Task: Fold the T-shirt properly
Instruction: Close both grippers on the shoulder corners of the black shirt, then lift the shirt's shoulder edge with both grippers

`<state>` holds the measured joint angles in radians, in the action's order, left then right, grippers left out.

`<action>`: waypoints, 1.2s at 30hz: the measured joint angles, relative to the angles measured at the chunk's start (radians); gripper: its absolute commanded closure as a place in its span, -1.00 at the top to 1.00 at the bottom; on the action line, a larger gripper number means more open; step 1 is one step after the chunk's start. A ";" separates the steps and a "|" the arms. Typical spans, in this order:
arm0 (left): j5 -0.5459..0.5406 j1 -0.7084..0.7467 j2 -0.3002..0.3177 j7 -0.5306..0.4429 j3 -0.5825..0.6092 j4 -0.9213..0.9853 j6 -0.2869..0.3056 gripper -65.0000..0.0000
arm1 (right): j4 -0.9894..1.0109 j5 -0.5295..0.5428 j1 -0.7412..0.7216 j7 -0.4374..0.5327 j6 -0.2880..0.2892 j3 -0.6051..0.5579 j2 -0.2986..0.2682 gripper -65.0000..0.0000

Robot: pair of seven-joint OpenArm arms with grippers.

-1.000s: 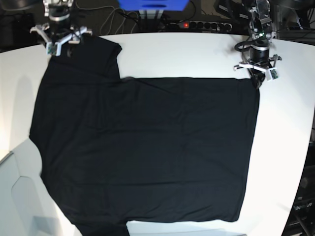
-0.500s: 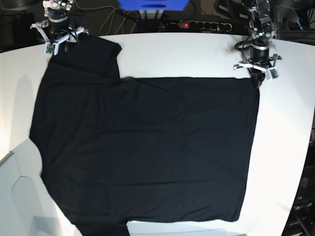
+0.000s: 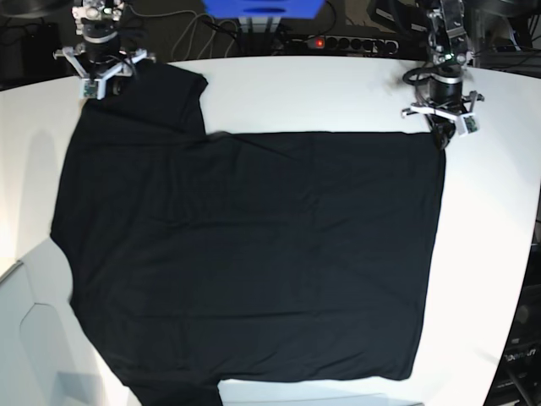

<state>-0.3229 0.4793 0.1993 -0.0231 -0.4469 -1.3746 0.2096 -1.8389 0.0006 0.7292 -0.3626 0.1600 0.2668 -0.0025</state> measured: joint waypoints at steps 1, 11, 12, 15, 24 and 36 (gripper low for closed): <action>0.000 0.002 0.000 0.000 0.000 0.000 0.000 -1.00 | 0.000 0.003 0.000 0.000 0.005 0.006 0.009 -0.73; 0.008 0.044 -0.021 0.042 -0.078 -0.045 0.008 -1.00 | -0.020 0.002 -0.005 -0.035 0.035 0.103 0.068 -1.00; 0.008 0.045 -0.026 0.046 -0.088 -0.048 0.008 -1.00 | -0.027 -0.001 -0.005 -0.040 0.034 0.105 0.068 -1.00; 0.015 0.059 -0.025 0.052 -0.096 -0.065 0.005 -1.00 | -0.071 -0.005 0.003 -0.046 0.039 0.106 0.068 -1.00; 0.007 0.096 -0.025 0.049 -0.096 -0.072 0.005 -1.00 | -0.160 -0.005 0.028 -0.035 0.141 0.113 0.088 -1.00; 0.008 0.127 -0.035 0.049 -0.101 -0.100 0.004 -1.00 | -0.158 -0.005 0.125 0.176 0.143 0.109 0.127 -1.00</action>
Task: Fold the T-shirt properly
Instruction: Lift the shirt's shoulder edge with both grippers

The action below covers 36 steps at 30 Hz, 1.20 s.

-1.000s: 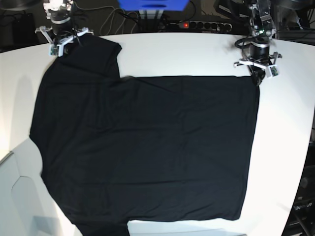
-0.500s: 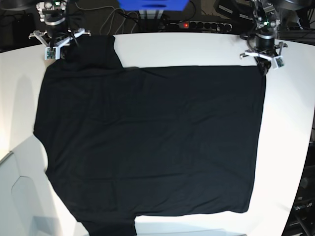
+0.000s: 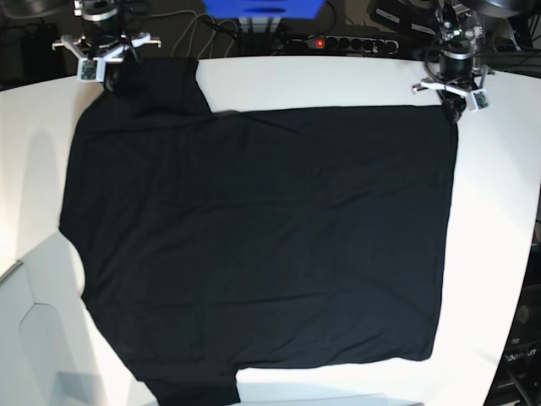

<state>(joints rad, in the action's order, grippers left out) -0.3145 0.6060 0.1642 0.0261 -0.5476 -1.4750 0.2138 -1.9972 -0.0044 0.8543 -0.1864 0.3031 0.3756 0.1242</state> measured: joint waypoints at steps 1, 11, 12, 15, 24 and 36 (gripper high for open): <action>0.000 0.000 -0.012 0.000 -0.001 -0.002 0.000 -1.00 | 0.000 0.000 0.002 -0.003 0.000 0.001 0.000 -1.00; 0.006 0.059 -0.024 0.005 0.000 -0.091 0.000 -1.00 | 0.000 0.000 0.047 0.019 0.068 0.062 -0.005 -1.00; 0.006 0.062 -0.023 0.004 0.000 -0.097 0.000 -1.00 | 0.000 0.000 0.049 0.031 0.103 0.080 0.000 -1.00; 0.006 0.072 -0.024 0.003 0.000 -0.098 0.000 -1.00 | 0.000 0.030 0.047 0.039 0.168 0.135 0.037 -1.00; 0.003 0.128 -0.023 0.004 0.000 -0.140 0.000 -1.00 | 0.000 0.053 0.047 0.041 0.269 0.214 0.034 -1.00; 0.003 0.129 -0.077 0.011 -0.111 -0.195 -0.001 -1.00 | -0.002 0.094 0.044 0.041 0.370 0.209 0.036 -1.00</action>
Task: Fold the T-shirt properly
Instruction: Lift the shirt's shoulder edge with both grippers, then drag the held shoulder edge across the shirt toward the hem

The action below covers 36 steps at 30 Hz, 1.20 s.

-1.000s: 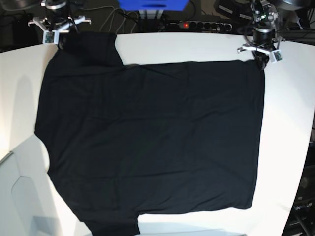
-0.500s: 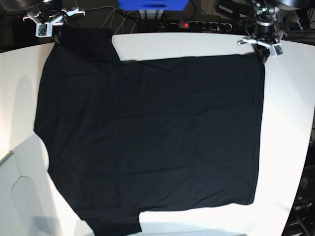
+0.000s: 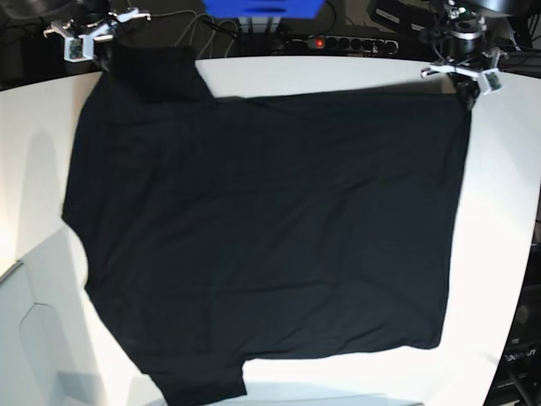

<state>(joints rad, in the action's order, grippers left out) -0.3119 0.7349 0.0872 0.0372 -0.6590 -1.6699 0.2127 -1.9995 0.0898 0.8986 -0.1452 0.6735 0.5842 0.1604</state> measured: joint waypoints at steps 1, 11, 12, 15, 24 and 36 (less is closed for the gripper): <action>0.004 -0.014 -0.008 0.006 -0.011 0.000 -0.002 -1.00 | 0.000 0.000 -0.012 0.000 0.000 0.000 0.001 -1.00; 0.004 -0.090 -0.013 0.004 -0.027 0.011 0.000 -1.00 | 0.000 -0.005 -0.127 -0.014 0.001 -0.057 0.000 -1.00; 0.004 -0.097 -0.013 0.004 -0.026 0.011 0.001 -1.00 | 0.000 -0.005 -0.138 -0.010 0.001 -0.069 0.000 -1.00; 0.004 -0.114 -0.013 0.005 -0.026 0.011 0.000 -1.00 | 0.000 -0.005 -0.174 -0.012 0.002 -0.095 0.001 -1.00; 0.004 -0.186 -0.016 0.005 -0.027 0.011 -0.003 -1.00 | 0.000 -0.008 -0.306 -0.019 0.002 -0.089 0.000 -1.00; 0.004 -0.348 -0.015 0.249 -0.077 0.012 -0.005 -1.00 | 0.003 -0.117 -0.566 -0.220 0.010 -0.087 -0.010 -1.00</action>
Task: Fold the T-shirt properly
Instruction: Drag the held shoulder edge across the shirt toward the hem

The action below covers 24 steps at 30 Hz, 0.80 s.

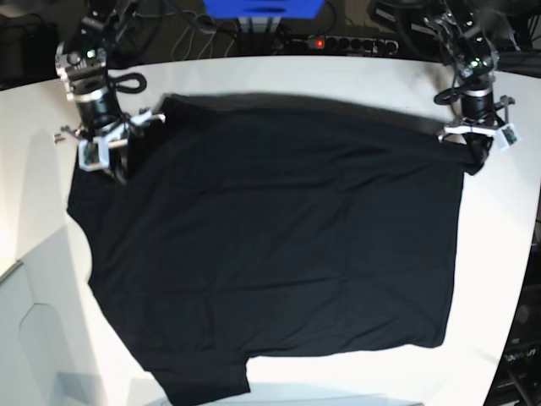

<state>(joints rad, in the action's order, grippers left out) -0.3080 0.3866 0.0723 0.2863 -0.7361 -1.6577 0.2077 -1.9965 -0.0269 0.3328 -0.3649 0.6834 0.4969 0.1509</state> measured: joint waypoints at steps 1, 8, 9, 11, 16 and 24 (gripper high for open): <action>0.000 -0.010 -0.001 0.009 0.000 0.000 0.000 -1.00 | 0.000 0.006 -0.022 -0.022 0.000 -0.004 -0.016 -1.00; 0.000 -0.084 0.005 0.075 -0.003 0.000 0.002 -1.00 | 0.012 0.006 -0.166 -0.160 0.000 -0.014 -0.042 -1.00; 0.001 -0.089 0.006 0.085 -0.003 0.000 0.002 -1.00 | 0.013 0.005 -0.188 -0.172 0.000 -0.014 -0.043 -1.00; 0.000 -0.108 0.005 0.095 -0.003 0.000 0.002 -1.00 | 0.027 0.008 -0.219 -0.180 0.000 -0.014 -0.043 -1.00; 0.003 -0.150 0.005 0.117 -0.003 0.000 0.002 -1.00 | 0.105 0.005 -0.276 -0.201 0.000 -0.066 -0.079 -1.00; 0.003 -0.183 0.008 0.114 -0.003 0.051 0.002 -1.00 | 0.267 0.005 -0.380 -0.198 0.000 -0.105 -0.104 -1.00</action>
<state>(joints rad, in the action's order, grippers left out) -0.3050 0.2039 0.0807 0.4000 -0.7391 -1.6066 0.2100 -1.7294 -0.0216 -0.0475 -0.5629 0.6838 0.3923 0.0471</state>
